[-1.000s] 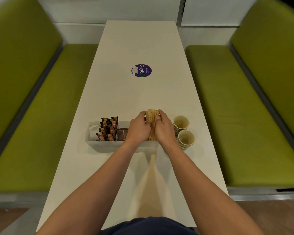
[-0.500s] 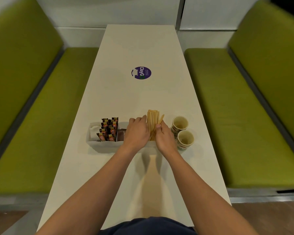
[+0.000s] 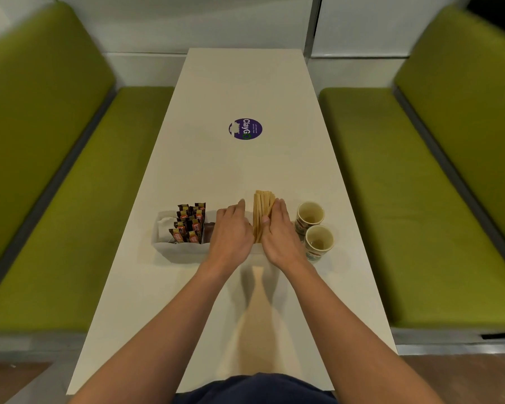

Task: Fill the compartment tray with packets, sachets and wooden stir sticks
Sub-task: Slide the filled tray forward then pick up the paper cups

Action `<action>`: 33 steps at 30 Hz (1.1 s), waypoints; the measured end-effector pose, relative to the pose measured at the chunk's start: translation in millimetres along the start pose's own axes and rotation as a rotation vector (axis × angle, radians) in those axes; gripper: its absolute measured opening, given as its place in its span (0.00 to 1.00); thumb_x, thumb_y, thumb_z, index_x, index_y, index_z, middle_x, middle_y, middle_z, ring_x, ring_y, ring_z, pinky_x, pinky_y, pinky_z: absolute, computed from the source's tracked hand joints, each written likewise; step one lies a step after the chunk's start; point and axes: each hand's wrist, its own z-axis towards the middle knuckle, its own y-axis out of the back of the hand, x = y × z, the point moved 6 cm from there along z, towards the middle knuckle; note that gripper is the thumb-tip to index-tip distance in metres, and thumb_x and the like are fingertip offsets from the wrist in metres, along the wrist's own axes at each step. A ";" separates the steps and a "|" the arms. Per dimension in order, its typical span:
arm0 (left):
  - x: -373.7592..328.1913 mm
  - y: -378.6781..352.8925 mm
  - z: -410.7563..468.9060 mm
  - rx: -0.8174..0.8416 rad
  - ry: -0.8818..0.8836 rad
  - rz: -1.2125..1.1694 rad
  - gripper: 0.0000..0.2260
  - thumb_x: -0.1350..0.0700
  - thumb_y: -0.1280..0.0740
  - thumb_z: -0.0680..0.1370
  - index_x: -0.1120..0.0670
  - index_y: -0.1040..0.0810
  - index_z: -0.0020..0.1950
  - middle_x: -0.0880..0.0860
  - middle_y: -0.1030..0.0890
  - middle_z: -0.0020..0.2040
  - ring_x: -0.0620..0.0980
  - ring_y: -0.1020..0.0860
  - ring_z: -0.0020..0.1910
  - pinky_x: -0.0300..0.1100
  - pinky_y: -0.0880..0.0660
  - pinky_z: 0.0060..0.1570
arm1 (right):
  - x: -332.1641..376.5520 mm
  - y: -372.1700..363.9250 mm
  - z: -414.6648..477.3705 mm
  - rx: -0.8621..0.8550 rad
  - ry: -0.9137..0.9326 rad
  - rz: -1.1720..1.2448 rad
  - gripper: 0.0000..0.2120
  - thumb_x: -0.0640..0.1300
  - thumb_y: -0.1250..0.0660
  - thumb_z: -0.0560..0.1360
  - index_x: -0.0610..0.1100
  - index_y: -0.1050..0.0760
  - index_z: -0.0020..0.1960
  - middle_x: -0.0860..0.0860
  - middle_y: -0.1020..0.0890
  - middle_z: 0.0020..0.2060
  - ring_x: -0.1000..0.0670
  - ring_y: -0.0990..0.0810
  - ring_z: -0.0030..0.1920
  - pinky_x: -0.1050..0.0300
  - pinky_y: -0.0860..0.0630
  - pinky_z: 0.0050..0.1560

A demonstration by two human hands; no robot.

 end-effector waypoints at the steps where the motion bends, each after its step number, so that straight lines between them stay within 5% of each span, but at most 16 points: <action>1: 1.1 1.9 -3.7 -0.007 0.003 -0.012 0.23 0.60 0.45 0.84 0.61 0.38 0.79 0.59 0.27 0.70 0.59 0.33 0.69 0.48 0.38 0.69 | -0.3 -1.0 -1.3 0.011 0.004 -0.020 0.29 0.52 0.54 0.87 0.44 0.57 0.84 0.49 0.55 0.83 0.43 0.44 0.81 0.48 0.41 0.76; 9: 16.4 27.5 -41.5 -0.148 0.003 -0.150 0.21 0.60 0.40 0.83 0.57 0.34 0.77 0.55 0.25 0.67 0.54 0.33 0.68 0.49 0.36 0.70 | -16.5 -6.9 -16.7 0.044 -0.017 0.118 0.33 0.58 0.52 0.86 0.45 0.60 0.84 0.51 0.55 0.83 0.52 0.56 0.82 0.61 0.56 0.75; 15: 41.9 60.4 -86.8 -0.405 0.045 -0.239 0.24 0.62 0.32 0.78 0.50 0.29 0.73 0.47 0.26 0.65 0.44 0.33 0.66 0.30 0.38 0.63 | -38.2 -11.3 -31.8 0.030 -0.075 0.281 0.45 0.70 0.41 0.79 0.50 0.58 0.84 0.54 0.49 0.83 0.51 0.47 0.82 0.45 0.45 0.80; 18: 81.0 70.2 -105.6 -0.491 0.264 -0.293 0.31 0.61 0.28 0.75 0.48 0.33 0.76 0.49 0.30 0.69 0.48 0.34 0.68 0.41 0.33 0.62 | -49.8 -16.1 -40.4 0.051 -0.088 0.287 0.53 0.73 0.34 0.72 0.54 0.60 0.83 0.57 0.49 0.83 0.52 0.45 0.81 0.44 0.41 0.79; 24: 159.5 68.5 -109.6 -0.337 0.594 -0.330 0.49 0.49 0.20 0.70 0.51 0.46 0.82 0.54 0.40 0.80 0.56 0.42 0.78 0.57 0.35 0.73 | -57.5 -25.0 -47.6 0.039 -0.038 0.298 0.51 0.69 0.31 0.74 0.58 0.61 0.82 0.58 0.49 0.82 0.52 0.44 0.81 0.43 0.39 0.78; 29: 188.1 61.3 -84.9 -0.159 0.576 -0.448 0.55 0.46 0.18 0.67 0.50 0.50 0.83 0.52 0.41 0.82 0.52 0.39 0.79 0.53 0.35 0.74 | -43.0 -23.5 -45.6 0.035 0.021 0.232 0.44 0.61 0.35 0.81 0.53 0.60 0.83 0.58 0.51 0.83 0.53 0.47 0.81 0.50 0.43 0.80; 33: 188.4 61.4 -70.0 -0.083 0.480 -0.552 0.47 0.51 0.20 0.71 0.48 0.45 0.82 0.49 0.35 0.79 0.49 0.34 0.76 0.48 0.34 0.73 | -40.1 -25.3 -38.0 0.018 -0.012 0.232 0.39 0.58 0.36 0.81 0.55 0.55 0.83 0.55 0.41 0.81 0.50 0.38 0.79 0.46 0.36 0.78</action>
